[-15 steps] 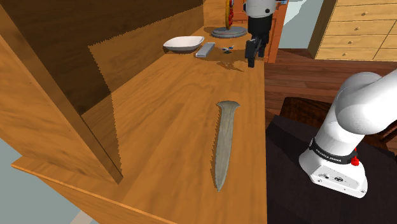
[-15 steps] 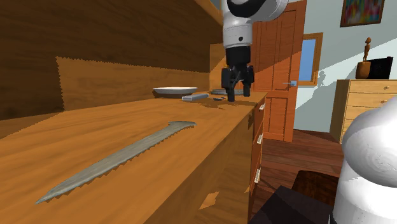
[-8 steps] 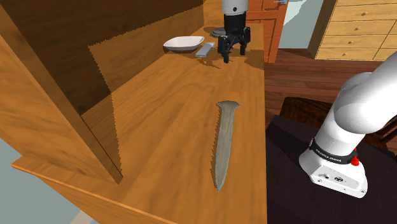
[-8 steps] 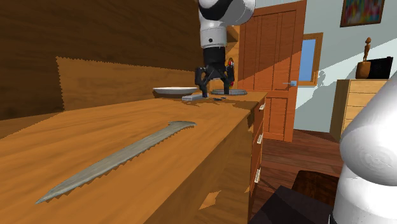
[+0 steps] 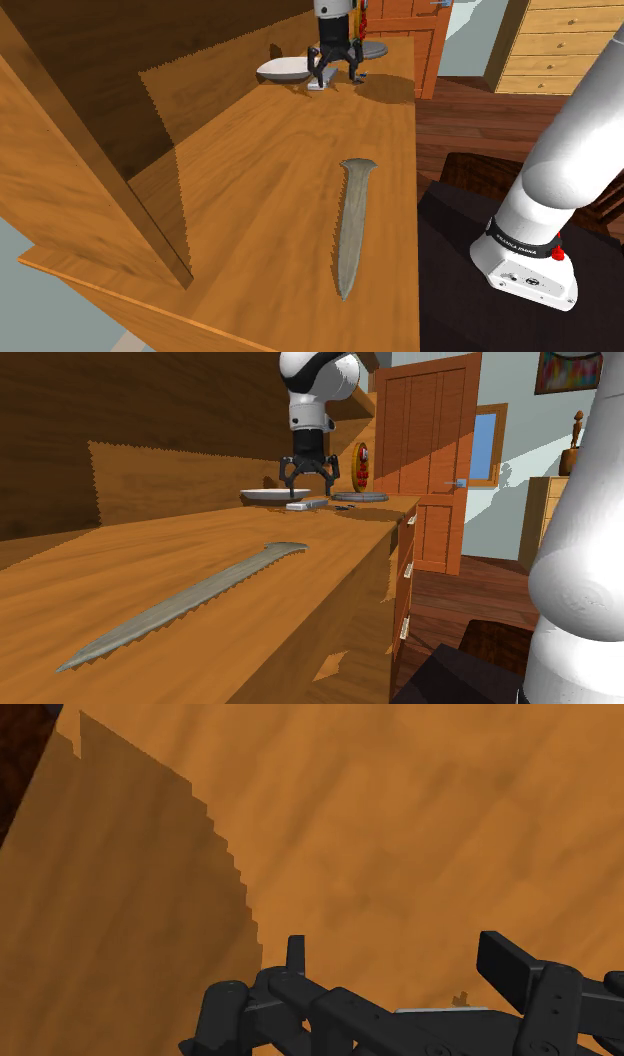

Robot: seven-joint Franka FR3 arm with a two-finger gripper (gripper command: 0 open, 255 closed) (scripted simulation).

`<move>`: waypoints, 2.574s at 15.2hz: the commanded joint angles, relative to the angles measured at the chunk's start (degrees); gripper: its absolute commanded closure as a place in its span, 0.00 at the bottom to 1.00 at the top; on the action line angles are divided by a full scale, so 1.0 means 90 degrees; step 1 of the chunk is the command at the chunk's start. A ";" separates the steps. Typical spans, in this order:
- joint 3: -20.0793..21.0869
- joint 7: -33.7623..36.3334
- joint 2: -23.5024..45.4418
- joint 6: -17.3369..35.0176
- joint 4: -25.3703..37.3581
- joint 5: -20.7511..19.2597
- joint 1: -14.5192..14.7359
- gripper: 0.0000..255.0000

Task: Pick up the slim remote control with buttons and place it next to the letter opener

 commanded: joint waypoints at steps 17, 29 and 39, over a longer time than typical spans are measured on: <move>-0.0250 0.1926 0.2188 0.0053 0.2259 0.0073 -0.0206 0.00; -0.0247 0.1918 0.2242 0.0007 0.2358 0.0067 -0.0217 1.00; -0.0240 0.1932 0.2234 -0.0395 0.2753 0.0067 -0.0207 1.00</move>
